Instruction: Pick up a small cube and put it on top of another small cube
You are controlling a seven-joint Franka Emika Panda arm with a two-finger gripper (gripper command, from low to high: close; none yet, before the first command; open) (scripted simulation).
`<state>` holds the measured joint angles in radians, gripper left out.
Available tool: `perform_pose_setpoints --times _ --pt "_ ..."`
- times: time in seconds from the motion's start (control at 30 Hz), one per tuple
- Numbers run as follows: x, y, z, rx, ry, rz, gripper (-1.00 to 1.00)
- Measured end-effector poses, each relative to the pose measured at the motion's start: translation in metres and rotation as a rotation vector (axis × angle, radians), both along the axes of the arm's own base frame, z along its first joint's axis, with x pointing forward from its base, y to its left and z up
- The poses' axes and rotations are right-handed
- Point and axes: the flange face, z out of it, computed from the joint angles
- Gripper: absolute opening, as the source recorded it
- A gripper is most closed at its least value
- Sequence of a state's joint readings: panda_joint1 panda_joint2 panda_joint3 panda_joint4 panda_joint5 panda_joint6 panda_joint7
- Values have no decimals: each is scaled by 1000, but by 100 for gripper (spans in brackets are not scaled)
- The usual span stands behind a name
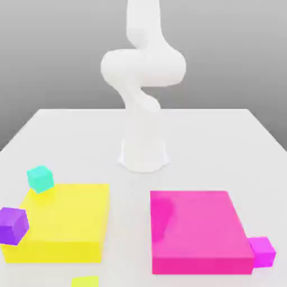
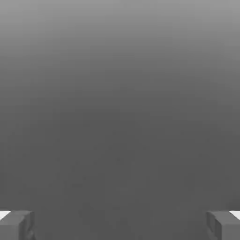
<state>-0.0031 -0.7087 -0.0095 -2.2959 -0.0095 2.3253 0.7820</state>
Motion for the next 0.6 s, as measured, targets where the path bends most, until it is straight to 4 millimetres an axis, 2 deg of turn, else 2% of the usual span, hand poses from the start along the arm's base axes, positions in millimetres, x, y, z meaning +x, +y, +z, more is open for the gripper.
perform_pose_setpoints --times 0.13,0.3,0.47,0.6 --pt "50 -12 -52 -22 103 7 0" --pt "99 -29 -124 -41 227 18 0" --pt "135 -48 -204 -51 351 32 0" --pt "154 -65 -273 -53 450 44 0"
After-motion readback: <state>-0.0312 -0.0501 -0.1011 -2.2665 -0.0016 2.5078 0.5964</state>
